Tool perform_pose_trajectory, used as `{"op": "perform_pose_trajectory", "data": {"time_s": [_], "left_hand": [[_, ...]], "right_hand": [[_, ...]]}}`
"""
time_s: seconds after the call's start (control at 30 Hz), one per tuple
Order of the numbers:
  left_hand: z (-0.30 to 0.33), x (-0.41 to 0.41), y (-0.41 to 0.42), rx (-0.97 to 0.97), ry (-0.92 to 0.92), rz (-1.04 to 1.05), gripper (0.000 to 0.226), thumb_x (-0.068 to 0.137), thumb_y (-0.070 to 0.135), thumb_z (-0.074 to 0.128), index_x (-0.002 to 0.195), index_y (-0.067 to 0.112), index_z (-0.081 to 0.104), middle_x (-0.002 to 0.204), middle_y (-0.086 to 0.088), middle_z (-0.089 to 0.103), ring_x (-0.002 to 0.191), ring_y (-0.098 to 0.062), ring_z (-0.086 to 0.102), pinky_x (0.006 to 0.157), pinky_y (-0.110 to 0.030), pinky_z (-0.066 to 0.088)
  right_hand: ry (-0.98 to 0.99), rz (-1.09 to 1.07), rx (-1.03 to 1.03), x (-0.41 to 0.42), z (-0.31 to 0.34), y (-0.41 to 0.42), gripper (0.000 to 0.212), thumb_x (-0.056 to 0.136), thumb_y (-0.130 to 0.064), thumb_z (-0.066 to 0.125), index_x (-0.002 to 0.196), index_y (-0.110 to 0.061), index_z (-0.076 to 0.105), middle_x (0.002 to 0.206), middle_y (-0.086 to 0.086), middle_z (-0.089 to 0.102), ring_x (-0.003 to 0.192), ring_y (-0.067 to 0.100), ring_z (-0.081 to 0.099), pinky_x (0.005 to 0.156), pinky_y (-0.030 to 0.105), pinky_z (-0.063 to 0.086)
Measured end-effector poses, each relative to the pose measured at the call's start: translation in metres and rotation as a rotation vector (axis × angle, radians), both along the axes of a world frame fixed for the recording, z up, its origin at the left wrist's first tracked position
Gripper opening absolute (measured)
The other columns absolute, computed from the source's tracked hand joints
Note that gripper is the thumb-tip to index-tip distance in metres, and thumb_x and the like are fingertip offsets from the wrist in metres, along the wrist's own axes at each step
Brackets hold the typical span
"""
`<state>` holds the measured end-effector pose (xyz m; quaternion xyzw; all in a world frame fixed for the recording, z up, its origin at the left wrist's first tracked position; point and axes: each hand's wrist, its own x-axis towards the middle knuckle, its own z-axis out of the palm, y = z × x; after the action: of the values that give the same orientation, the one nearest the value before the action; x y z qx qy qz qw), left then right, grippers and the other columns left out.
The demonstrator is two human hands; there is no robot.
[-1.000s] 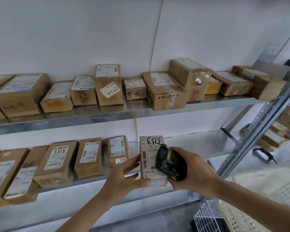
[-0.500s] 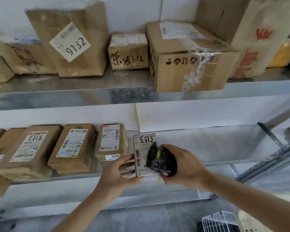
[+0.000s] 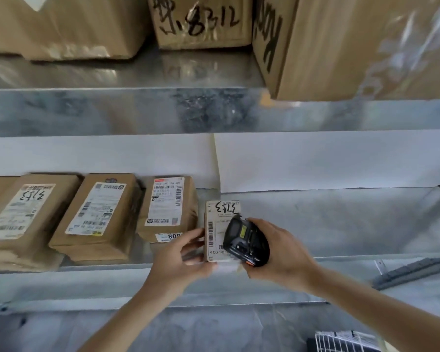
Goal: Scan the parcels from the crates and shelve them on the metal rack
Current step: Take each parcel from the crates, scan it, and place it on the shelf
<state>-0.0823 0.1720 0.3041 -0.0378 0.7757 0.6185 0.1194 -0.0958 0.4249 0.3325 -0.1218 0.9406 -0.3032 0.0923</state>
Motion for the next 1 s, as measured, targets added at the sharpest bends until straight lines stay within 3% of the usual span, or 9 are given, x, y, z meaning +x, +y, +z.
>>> {"op": "perform_pose_trajectory", "data": {"time_s": [0.07, 0.23, 0.43, 0.6, 0.7, 0.87, 1.0], "left_hand": [[0.004, -0.002, 0.001, -0.025, 0.03, 0.009, 0.076, 0.065, -0.003, 0.091, 0.131, 0.02, 0.062, 0.113, 0.002, 0.076, 0.107, -0.009, 0.071, 0.081, -0.018, 0.058], [0.017, -0.004, 0.009, -0.14, 0.158, 0.046, 0.059, 0.075, -0.001, 0.085, 0.123, 0.028, 0.068, 0.106, 0.024, 0.075, 0.099, 0.001, 0.072, 0.081, -0.011, 0.055], [0.021, -0.013, 0.015, -0.17, 0.204, 0.086, 0.051, 0.081, 0.004, 0.081, 0.128, 0.02, 0.069, 0.108, 0.018, 0.076, 0.097, 0.001, 0.072, 0.086, -0.019, 0.058], [0.022, -0.021, 0.018, -0.196, 0.237, 0.096, 0.049, 0.081, 0.003, 0.081, 0.126, 0.021, 0.07, 0.108, 0.02, 0.075, 0.096, 0.002, 0.072, 0.082, -0.012, 0.055], [0.02, -0.024, 0.019, -0.181, 0.226, 0.107, 0.049, 0.082, 0.004, 0.081, 0.125, 0.024, 0.07, 0.107, 0.024, 0.074, 0.096, 0.001, 0.072, 0.084, -0.018, 0.058], [0.018, -0.027, 0.02, -0.138, 0.191, 0.135, 0.046, 0.085, 0.004, 0.079, 0.126, 0.023, 0.07, 0.109, 0.02, 0.075, 0.098, -0.003, 0.073, 0.083, -0.039, 0.063], [0.017, -0.027, 0.022, -0.135, 0.184, 0.146, 0.047, 0.085, 0.006, 0.079, 0.127, 0.025, 0.068, 0.11, 0.018, 0.075, 0.097, -0.002, 0.073, 0.082, -0.042, 0.064]], "right_hand": [[-0.002, -0.006, -0.006, -0.005, -0.001, -0.001, 0.082, 0.059, -0.051, 0.075, 0.134, -0.049, 0.042, 0.115, -0.027, 0.063, 0.1, 0.005, 0.061, 0.083, 0.028, 0.054], [0.013, -0.002, 0.005, -0.02, -0.002, -0.001, 0.082, 0.061, -0.044, 0.08, 0.136, -0.044, 0.046, 0.114, -0.024, 0.064, 0.099, 0.007, 0.063, 0.082, 0.029, 0.054], [0.043, -0.018, 0.006, -0.034, -0.003, -0.003, 0.078, 0.066, -0.043, 0.082, 0.135, -0.042, 0.048, 0.117, -0.021, 0.065, 0.101, 0.008, 0.062, 0.08, 0.026, 0.052], [0.041, -0.023, -0.009, -0.046, -0.004, -0.004, 0.079, 0.064, -0.042, 0.081, 0.135, -0.041, 0.048, 0.11, -0.025, 0.062, 0.099, 0.008, 0.061, 0.082, 0.03, 0.054], [0.036, -0.024, -0.02, -0.051, -0.005, -0.003, 0.08, 0.061, -0.044, 0.079, 0.135, -0.042, 0.048, 0.107, -0.026, 0.062, 0.096, 0.007, 0.061, 0.081, 0.03, 0.054], [0.037, -0.018, -0.037, -0.058, -0.007, -0.003, 0.08, 0.059, -0.046, 0.078, 0.134, -0.043, 0.048, 0.107, -0.025, 0.064, 0.096, 0.008, 0.061, 0.082, 0.032, 0.055], [0.049, -0.029, -0.019, -0.062, -0.008, -0.002, 0.079, 0.06, -0.043, 0.08, 0.133, -0.043, 0.049, 0.105, -0.025, 0.062, 0.096, 0.009, 0.061, 0.08, 0.029, 0.053]]}}
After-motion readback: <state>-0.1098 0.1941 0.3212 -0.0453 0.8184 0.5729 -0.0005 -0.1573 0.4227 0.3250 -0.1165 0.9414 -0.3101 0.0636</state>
